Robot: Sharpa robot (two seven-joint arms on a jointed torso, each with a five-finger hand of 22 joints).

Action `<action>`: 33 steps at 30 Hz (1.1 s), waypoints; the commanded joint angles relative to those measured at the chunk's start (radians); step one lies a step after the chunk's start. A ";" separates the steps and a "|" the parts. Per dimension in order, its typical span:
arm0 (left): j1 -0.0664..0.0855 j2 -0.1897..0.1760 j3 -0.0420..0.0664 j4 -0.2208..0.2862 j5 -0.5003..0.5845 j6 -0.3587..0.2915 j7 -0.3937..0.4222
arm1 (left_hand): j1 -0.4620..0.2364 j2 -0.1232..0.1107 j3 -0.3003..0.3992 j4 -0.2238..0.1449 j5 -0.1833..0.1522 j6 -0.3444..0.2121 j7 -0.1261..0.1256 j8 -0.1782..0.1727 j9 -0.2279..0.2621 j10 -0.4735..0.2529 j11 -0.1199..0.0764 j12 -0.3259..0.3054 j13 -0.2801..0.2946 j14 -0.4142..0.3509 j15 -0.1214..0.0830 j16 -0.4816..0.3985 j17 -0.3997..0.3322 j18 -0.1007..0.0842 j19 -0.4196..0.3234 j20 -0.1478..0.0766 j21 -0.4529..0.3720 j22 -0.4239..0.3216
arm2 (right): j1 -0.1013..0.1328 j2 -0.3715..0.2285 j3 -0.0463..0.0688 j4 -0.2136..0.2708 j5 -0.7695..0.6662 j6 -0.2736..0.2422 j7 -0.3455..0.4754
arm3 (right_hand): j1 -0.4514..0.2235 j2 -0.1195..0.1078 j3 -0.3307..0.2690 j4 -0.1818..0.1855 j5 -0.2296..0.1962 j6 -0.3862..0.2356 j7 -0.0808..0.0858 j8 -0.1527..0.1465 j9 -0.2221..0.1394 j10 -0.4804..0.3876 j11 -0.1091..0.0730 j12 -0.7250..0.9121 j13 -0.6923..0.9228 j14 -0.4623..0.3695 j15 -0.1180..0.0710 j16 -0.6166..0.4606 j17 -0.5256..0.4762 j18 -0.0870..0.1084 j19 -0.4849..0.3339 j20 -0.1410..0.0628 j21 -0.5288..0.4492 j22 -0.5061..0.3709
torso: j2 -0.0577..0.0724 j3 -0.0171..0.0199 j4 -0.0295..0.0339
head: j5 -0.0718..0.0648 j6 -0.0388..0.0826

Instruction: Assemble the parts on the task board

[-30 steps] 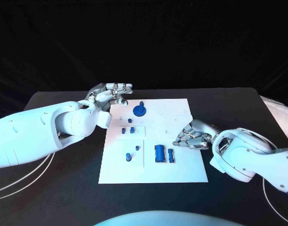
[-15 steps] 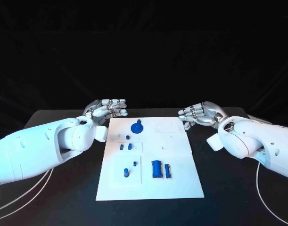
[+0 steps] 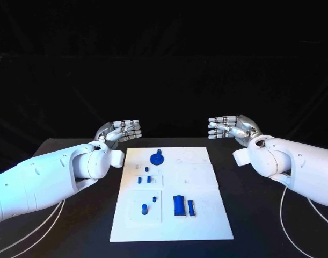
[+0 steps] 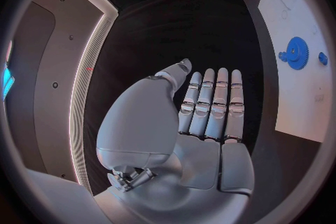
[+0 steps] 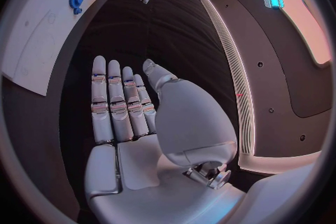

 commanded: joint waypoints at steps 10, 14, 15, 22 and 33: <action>-0.031 -0.013 0.009 0.103 -0.033 -0.143 0.040 | -0.706 0.098 -0.199 -0.036 -0.094 -0.514 -0.089 -0.065 -0.061 -0.553 -0.086 -0.060 -0.057 -0.506 -0.142 -0.084 -0.111 -0.073 -0.426 -0.135 -0.060 -0.196 | -0.035 -0.014 0.008 0.107 0.045 -0.147 0.043 | -0.699 0.017 -0.132 0.028 -0.133 -0.500 -0.092 -0.059 -0.144 -0.572 -0.133 -0.065 -0.078 -0.601 -0.088 -0.062 -0.148 -0.074 -0.535 -0.102 -0.158 -0.089 | -0.033 0.0135 0.0395 | -0.031 0.052; -0.057 -0.023 0.016 0.189 -0.061 -0.266 0.076 | -0.809 0.098 -0.228 -0.036 -0.094 -0.590 -0.170 -0.065 -0.061 -0.634 -0.162 -0.060 -0.057 -0.581 -0.142 -0.158 -0.111 -0.084 -0.488 -0.155 -0.060 -0.225 | -0.065 -0.025 0.016 0.198 0.089 -0.274 0.084 | -0.801 0.017 -0.150 0.028 -0.133 -0.574 -0.174 -0.059 -0.144 -0.657 -0.133 -0.065 -0.078 -0.690 -0.088 -0.062 -0.148 -0.084 -0.613 -0.117 -0.181 -0.089 | -0.036 0.0150 0.0438 | -0.034 0.058; -0.062 -0.025 0.018 0.208 -0.067 -0.293 0.083 | -0.830 0.098 -0.234 -0.036 -0.094 -0.605 -0.170 -0.065 -0.061 -0.650 -0.162 -0.060 -0.057 -0.595 -0.142 -0.158 -0.111 -0.086 -0.501 -0.159 -0.060 -0.231 | -0.072 -0.028 0.018 0.221 0.100 -0.307 0.094 | -0.822 0.017 -0.155 0.028 -0.133 -0.589 -0.174 -0.059 -0.144 -0.674 -0.133 -0.065 -0.078 -0.708 -0.088 -0.062 -0.148 -0.084 -0.630 -0.120 -0.186 -0.089 | -0.036 0.0150 0.0438 | -0.034 0.058; -0.091 -0.036 0.026 0.303 -0.098 -0.429 0.122 | -0.960 0.098 -0.271 -0.036 -0.094 -0.701 -0.170 -0.065 -0.061 -0.751 -0.162 -0.060 -0.057 -0.689 -0.142 -0.158 -0.111 -0.171 -0.579 -0.184 -0.060 -0.267 | -0.115 -0.044 0.028 0.350 0.162 -0.487 0.152 | -0.949 0.017 -0.246 0.028 -0.133 -0.680 -0.174 -0.059 -0.144 -0.779 -0.133 -0.065 -0.078 -0.818 -0.088 -0.062 -0.148 -0.170 -0.727 -0.193 -0.214 -0.089 | -0.036 0.0150 0.0438 | -0.034 0.058; -0.096 -0.038 0.027 0.321 -0.104 -0.454 0.130 | -1.096 0.098 -0.376 -0.036 -0.094 -0.801 -0.170 -0.065 -0.061 -0.858 -0.162 -0.060 -0.057 -0.786 -0.142 -0.158 -0.111 -0.171 -0.660 -0.256 -0.060 -0.371 | -0.130 -0.050 0.032 0.395 0.184 -0.551 0.172 | -1.084 0.017 -0.246 0.028 -0.133 -0.777 -0.174 -0.059 -0.144 -0.889 -0.133 -0.065 -0.078 -0.934 -0.088 -0.062 -0.148 -0.170 -0.830 -0.193 -0.298 -0.089 | -0.036 0.0150 0.0438 | -0.034 0.058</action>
